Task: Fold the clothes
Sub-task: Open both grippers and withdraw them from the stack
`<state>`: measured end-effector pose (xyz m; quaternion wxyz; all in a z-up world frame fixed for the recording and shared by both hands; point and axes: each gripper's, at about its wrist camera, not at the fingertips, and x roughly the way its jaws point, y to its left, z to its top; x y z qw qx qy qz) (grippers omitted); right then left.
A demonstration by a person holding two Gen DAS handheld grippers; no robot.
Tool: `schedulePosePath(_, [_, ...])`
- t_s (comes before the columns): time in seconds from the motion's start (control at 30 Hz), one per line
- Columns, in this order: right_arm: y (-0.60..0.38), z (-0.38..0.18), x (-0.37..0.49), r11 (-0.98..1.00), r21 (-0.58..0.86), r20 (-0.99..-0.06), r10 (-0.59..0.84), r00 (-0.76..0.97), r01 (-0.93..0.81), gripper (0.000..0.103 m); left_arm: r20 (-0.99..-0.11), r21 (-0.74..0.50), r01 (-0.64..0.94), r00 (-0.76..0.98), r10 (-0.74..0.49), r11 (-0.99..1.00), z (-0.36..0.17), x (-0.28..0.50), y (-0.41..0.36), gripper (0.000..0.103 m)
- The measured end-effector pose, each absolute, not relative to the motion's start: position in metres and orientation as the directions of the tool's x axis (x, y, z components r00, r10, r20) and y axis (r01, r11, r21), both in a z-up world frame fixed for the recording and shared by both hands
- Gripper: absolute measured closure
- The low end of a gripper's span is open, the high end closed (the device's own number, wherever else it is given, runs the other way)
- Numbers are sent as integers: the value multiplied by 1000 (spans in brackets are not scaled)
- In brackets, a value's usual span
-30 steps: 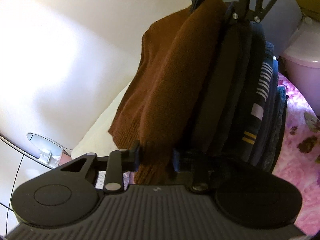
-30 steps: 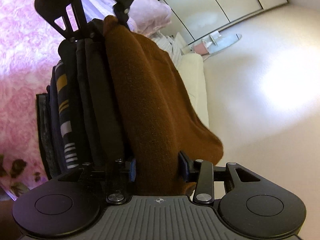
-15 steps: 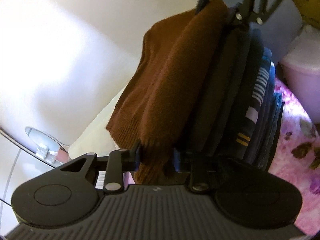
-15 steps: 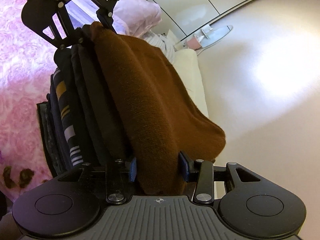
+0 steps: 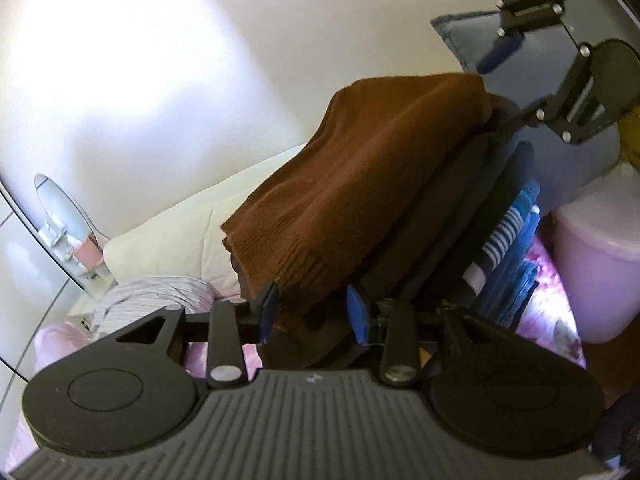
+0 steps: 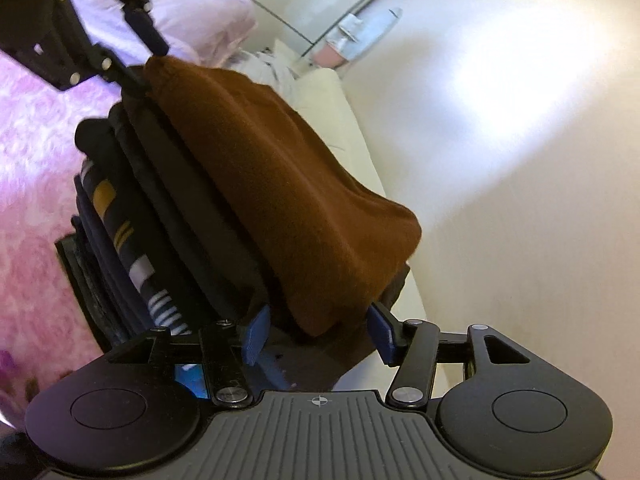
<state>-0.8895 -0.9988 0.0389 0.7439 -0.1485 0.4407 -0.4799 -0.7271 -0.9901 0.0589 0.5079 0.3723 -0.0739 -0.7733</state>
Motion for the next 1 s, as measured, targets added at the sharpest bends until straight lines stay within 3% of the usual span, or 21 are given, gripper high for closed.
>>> schedulePosePath(0.23, [-973, 50, -893, 463, -595, -507, -851, 141, 657, 49, -499, 446, 758, -231, -836, -475, 42, -697, -978, 62])
schedulePosePath(0.37, [-957, 58, -896, 418, -474, -519, -844, 139, 775, 47, -502, 361, 820, -230, -834, -443, 53, -686, -961, 44])
schedulePosePath(0.43, [-947, 63, -896, 381, -352, -532, -833, 152, 855, 23, -495, 320, 849, -229, -838, -421, 60, -681, -948, 33])
schedulePosePath(0.47, [-941, 65, -898, 356, -285, -537, -828, 160, 890, 17, -493, 299, 858, -235, -838, -417, 62, -678, -941, 25])
schedulePosePath(0.57, [-926, 66, -899, 281, -125, -564, -809, 165, 951, 15, -504, 220, 882, -262, -823, -416, 61, -667, -922, 8])
schedulePosePath(0.83, [-880, 56, -906, 130, 61, -655, -743, 138, 990, 15, -567, 60, 939, -246, -786, -338, 51, -653, -881, 4])
schedulePosePath(1.0, [-860, 66, -917, 88, 84, -645, -754, 122, 993, 15, -598, 9, 967, -199, -777, -255, 52, -652, -865, 4])
